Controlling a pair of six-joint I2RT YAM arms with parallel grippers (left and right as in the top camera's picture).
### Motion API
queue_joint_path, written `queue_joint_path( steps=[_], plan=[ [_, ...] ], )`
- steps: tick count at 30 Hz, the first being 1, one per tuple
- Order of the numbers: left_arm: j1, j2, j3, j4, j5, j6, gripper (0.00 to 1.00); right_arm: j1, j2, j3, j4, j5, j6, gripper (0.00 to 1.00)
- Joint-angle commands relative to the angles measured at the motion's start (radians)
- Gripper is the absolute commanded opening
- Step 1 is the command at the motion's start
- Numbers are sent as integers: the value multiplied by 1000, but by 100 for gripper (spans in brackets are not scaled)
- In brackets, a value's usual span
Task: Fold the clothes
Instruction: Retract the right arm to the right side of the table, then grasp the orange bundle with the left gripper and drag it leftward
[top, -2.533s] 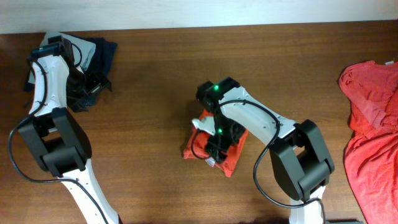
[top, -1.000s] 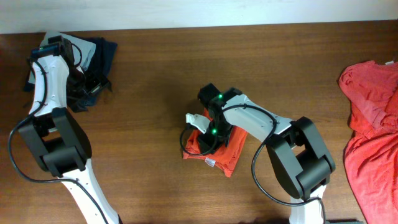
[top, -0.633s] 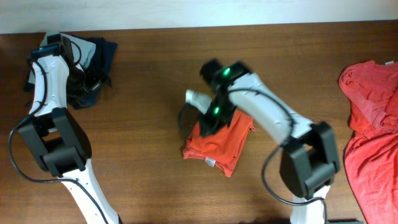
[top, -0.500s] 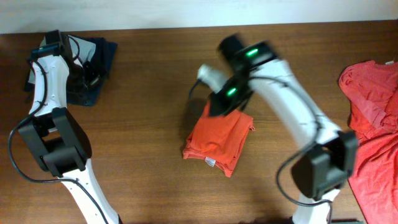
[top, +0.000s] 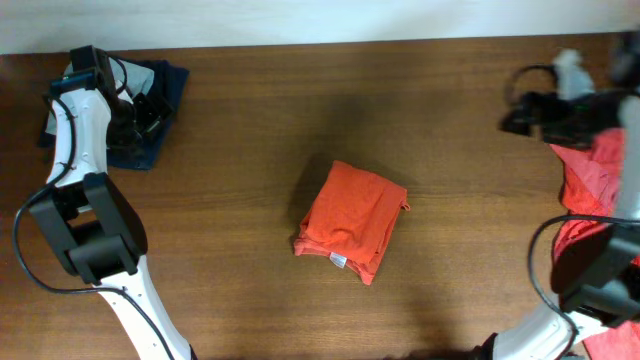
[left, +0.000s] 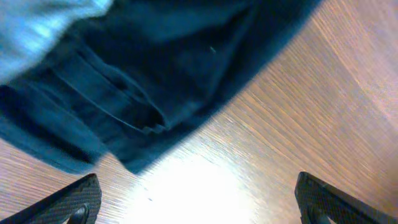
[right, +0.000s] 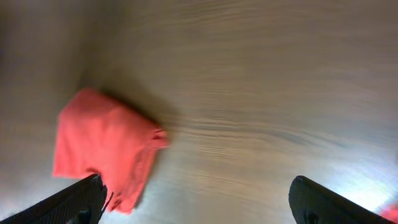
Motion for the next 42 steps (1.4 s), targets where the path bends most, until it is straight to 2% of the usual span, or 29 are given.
queue_joint_path(
  steps=[1,4,7,8,11,13,17,25,29,35,36,42],
  plan=[
    [-18,-6,12,-16,156,-8,92,-88,-10,5,-4,4,7,99],
    [-71,-22,12,-24,142,55,89,-163,-10,5,-4,4,7,99],
    [-146,-50,12,-40,58,93,89,-217,-10,5,-4,4,7,98],
    [-174,-59,12,-47,40,110,84,-235,-10,5,-4,4,7,99],
    [-251,-76,12,-70,35,136,82,-271,-10,5,-4,4,7,99],
    [-296,-76,12,-94,66,140,82,-285,-10,5,-4,4,7,99],
    [-354,-76,12,-162,235,242,83,-293,-10,5,-4,5,7,99],
    [-488,-75,5,-374,177,365,83,-293,-10,5,-4,5,7,99],
    [-566,-75,-26,-390,153,372,87,-293,-10,5,-4,5,7,99],
    [-651,-75,-116,-397,153,420,87,-293,-10,5,-4,5,7,99],
    [-659,-75,-130,-393,171,435,92,-293,-10,5,-4,5,7,99],
    [-692,-75,-266,-294,226,446,95,-293,-10,5,-4,5,7,99]
  ],
)
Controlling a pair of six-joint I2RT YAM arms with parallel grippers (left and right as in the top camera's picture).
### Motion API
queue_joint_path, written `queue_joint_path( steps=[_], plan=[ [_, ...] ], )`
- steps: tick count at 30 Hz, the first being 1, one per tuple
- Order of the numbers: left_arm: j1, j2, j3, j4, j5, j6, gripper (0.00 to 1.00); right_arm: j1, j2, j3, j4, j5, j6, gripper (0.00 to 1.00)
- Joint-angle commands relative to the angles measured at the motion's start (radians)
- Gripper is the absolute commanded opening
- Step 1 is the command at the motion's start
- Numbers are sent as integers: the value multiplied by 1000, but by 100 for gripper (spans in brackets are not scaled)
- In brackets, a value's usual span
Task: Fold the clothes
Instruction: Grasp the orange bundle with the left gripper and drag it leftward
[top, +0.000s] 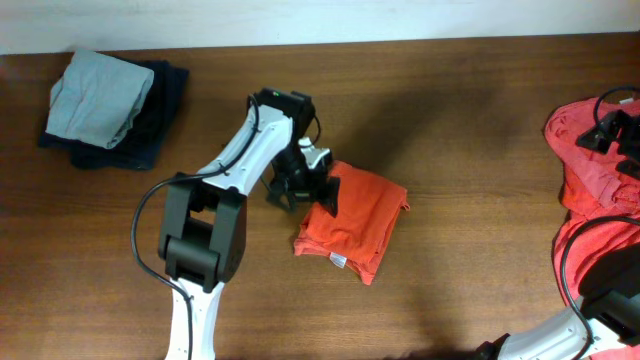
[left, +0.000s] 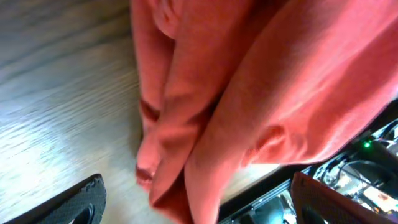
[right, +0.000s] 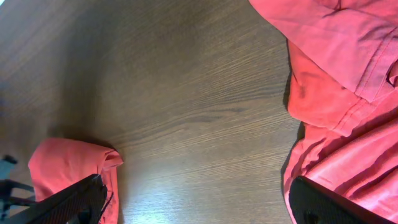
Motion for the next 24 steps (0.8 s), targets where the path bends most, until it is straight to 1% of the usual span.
queue_joint_path(
  steps=[1,4,6,9,10,11,12,15,17,21,24],
  plan=[
    [-6,-35,-82,48,32,34,95,-1,-10,5,0,-2,0,99],
    [-5,-35,-155,120,32,33,95,-1,-10,5,0,-2,0,99],
    [-6,-35,-196,159,32,32,89,-1,-10,5,0,-2,0,99],
    [-6,-35,-221,199,30,23,61,-1,-10,5,0,-2,0,99],
    [-5,-35,-221,211,26,23,50,-1,-10,5,0,-2,0,99],
    [-3,-35,-220,229,24,22,42,-1,-10,5,0,-2,0,99],
    [-2,-35,-217,250,22,13,39,-1,-10,5,0,-2,0,99],
    [0,-36,-216,325,-36,-63,37,-1,-10,5,0,-2,0,99],
    [3,-36,-216,375,-80,-95,31,-1,-10,5,0,-2,0,99],
    [10,-36,-212,449,-175,-114,29,-1,-10,5,0,-2,0,99],
    [27,-36,-194,484,-279,-132,29,-1,-10,5,0,-2,0,98]
  ],
)
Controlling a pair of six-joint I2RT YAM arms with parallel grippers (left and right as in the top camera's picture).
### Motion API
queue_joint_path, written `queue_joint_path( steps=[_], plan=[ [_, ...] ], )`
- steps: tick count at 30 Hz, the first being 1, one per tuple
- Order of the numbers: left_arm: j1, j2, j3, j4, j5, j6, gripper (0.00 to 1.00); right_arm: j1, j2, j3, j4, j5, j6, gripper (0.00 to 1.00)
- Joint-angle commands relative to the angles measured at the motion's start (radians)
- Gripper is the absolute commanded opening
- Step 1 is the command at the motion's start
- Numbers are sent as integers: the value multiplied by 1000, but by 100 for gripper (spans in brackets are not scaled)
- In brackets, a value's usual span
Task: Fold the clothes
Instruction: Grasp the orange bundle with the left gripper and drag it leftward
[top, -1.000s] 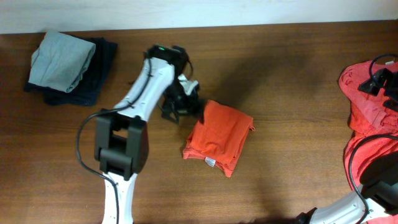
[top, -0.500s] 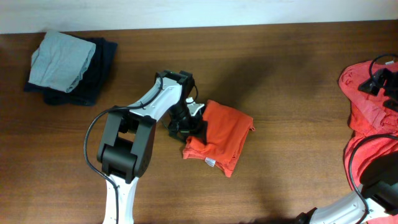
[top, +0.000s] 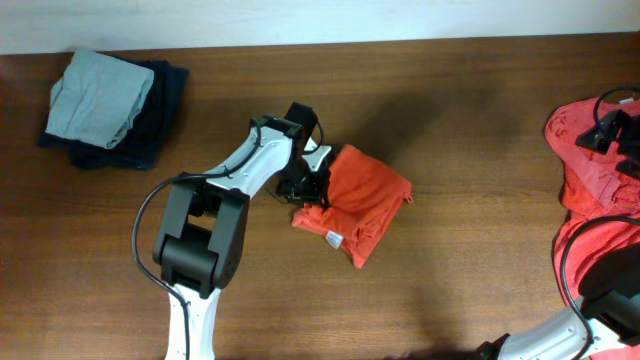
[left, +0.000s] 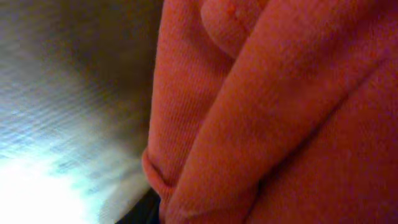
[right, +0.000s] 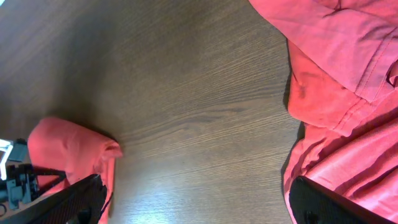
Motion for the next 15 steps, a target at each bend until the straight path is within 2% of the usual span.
queue_joint_path(
  steps=[1,7,11,13,14,15],
  plan=[
    [38,5,23,42,-244,-44,29,-1,-10,5,0,-2,0,99],
    [114,5,120,93,-435,-44,31,-1,-10,5,0,-2,0,99],
    [159,5,177,137,-489,-43,48,-1,-10,5,0,-2,0,99],
    [179,5,186,171,-489,-43,71,-1,-10,5,0,-2,0,99],
    [186,5,186,185,-489,-44,78,-1,-10,5,0,-2,0,99],
    [191,5,186,193,-488,-43,81,-1,-10,5,0,-2,0,99]
  ],
)
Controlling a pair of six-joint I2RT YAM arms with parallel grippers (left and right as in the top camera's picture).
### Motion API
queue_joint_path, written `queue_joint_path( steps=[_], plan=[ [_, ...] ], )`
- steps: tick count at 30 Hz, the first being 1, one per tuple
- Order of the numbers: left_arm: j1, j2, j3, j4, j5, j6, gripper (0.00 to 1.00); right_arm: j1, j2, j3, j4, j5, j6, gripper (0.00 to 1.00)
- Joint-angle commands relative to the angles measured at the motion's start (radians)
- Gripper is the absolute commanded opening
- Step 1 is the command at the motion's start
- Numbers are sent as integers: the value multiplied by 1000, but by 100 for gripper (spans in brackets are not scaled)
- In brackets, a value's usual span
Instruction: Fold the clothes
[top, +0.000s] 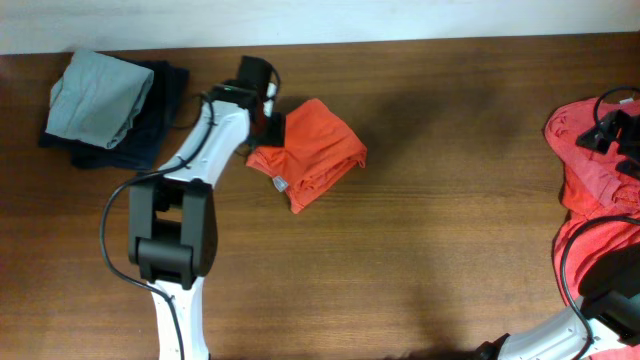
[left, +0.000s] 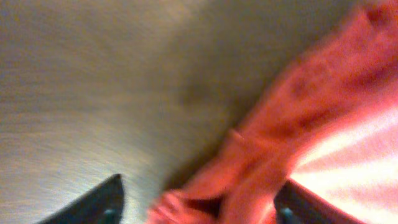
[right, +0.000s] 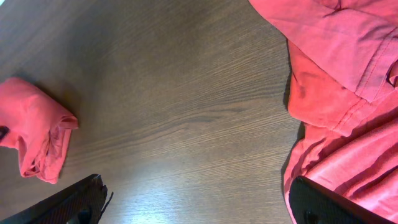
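A folded orange garment (top: 308, 150) lies on the wooden table (top: 420, 260), left of centre at the back; its white tag faces the front. My left gripper (top: 266, 126) is at the garment's left edge. In the blurred left wrist view its fingers (left: 102, 200) stand wide apart, with the orange cloth (left: 298, 124) bunched between them. My right gripper (top: 606, 132) hovers open at the far right beside a heap of unfolded red clothes (top: 590, 175). The right wrist view shows the heap (right: 336, 74), the orange garment (right: 34, 130) far left and bare table between its fingertips (right: 199, 211).
A folded grey garment (top: 98, 95) rests on a dark blue one (top: 160, 125) at the back left corner. The table's back edge meets a white wall (top: 330, 20). More red cloth (top: 610, 340) lies at the front right corner.
The orange garment and my left gripper have moved from the table's middle to the back left, toward the grey and blue stack. The gripper's fingers now show wide apart. The right arm has not moved.
My left gripper was over the dark blue and grey stack, and the right gripper was over the table's right side. Then the left gripper was at the orange garment's left edge and the right beside the red heap. Then the garment was turned, and now lies farther back left.
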Motion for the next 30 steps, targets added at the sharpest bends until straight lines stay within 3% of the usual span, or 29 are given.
queue_joint_path(
  steps=[1,6,9,12,13,15,16,24,30],
  plan=[
    [11,7,19,18,-55,-6,81,-1,-10,5,0,-2,-1,99],
    [14,-34,77,-7,-40,-8,81,-1,-10,5,0,-2,-1,99],
    [6,-81,117,-48,60,-25,81,-1,-10,5,0,-2,-1,99],
    [-1,-121,121,-68,98,-26,74,-1,-10,5,0,-2,-1,99],
    [-1,-122,121,-77,103,-34,59,-1,-10,5,0,-2,-1,99],
    [-1,-119,121,-105,132,-74,4,-1,-10,5,0,-2,-1,99],
    [-1,-110,120,-123,161,-81,1,-1,-10,5,0,-2,-1,99],
    [-11,-91,116,-218,448,-37,1,-1,-10,5,0,-2,-1,99],
    [-24,-88,115,-237,507,-24,1,-1,-10,5,0,-2,-1,99]
  ],
)
